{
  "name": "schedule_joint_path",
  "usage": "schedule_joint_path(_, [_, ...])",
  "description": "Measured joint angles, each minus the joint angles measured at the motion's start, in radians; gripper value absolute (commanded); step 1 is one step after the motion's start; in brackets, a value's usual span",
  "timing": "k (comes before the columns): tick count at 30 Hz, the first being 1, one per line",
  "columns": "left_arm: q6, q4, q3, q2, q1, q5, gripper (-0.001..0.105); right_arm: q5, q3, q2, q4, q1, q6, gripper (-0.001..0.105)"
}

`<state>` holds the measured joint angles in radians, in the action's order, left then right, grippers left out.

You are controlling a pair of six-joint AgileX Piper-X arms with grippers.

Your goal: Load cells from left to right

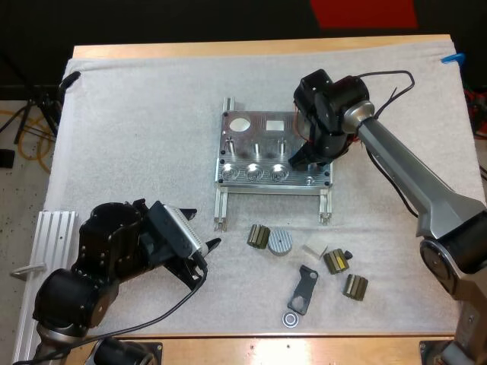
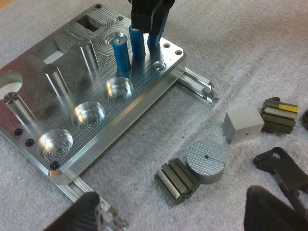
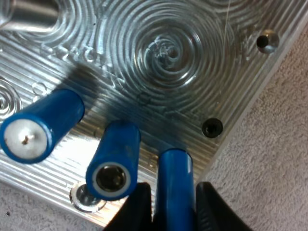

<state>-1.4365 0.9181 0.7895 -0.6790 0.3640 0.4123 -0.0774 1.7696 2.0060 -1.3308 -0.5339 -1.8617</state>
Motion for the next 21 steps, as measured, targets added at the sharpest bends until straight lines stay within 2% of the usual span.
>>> schedule_joint_path(14, [0.000,0.000,0.000,0.000,0.000,0.001,0.061,-0.025,0.000,0.004,0.023,0.000,0.000,0.000])
schedule_joint_path(21, [0.000,0.000,0.000,0.000,0.000,0.001,0.061,-0.039,0.000,0.007,0.027,0.000,0.045,0.000])
